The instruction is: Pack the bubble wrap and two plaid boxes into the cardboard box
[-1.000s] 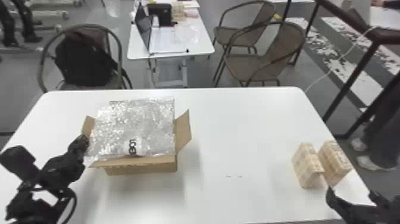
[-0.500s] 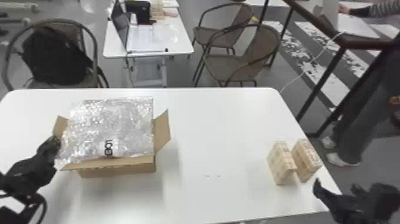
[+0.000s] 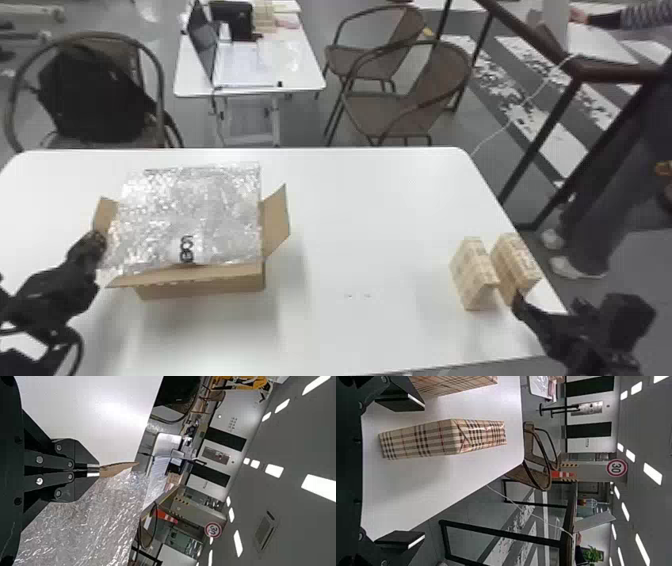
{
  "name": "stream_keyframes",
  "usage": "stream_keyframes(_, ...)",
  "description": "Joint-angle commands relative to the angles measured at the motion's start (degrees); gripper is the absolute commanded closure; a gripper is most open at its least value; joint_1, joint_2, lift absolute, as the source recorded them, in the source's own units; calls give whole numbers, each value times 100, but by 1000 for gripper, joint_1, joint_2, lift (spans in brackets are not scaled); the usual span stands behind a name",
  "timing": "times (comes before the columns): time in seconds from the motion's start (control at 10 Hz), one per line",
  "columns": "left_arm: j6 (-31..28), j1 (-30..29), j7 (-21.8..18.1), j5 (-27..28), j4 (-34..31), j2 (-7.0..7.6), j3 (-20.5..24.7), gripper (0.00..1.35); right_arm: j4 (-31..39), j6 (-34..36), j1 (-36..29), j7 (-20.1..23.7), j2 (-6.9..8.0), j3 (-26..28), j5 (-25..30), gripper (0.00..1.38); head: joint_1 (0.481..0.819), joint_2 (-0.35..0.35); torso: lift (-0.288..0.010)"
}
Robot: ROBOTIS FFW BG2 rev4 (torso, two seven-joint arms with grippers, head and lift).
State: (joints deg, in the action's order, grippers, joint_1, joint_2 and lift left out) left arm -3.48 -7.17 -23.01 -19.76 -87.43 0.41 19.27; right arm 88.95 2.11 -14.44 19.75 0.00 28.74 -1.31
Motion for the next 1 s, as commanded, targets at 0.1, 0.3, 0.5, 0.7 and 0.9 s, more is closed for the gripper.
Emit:
stream_keyframes(0.1,5,-3,-11,8,7,-24,-2,1219,-220,35,222,135,-26,0,-10,157,695,-118,-71)
stream_keyframes(0.3,14,-3,-19,8,16,-33,7,1217,-211,44,222,143,-35,0,8,159,695,-114,-71)
stream_keyframes(0.5,14,-3,-19,8,24,-41,7,1219,-141,62,178,170,-35,-18,34,159,695,-114,-71)
stream_keyframes(0.7,14,-3,-19,8,33,-50,7,1217,-229,70,240,170,-53,-18,25,156,695,-113,-71)
stream_keyframes(0.9,23,5,-37,8,42,-50,-11,1219,-396,44,416,187,-88,-27,43,157,695,-114,-71)
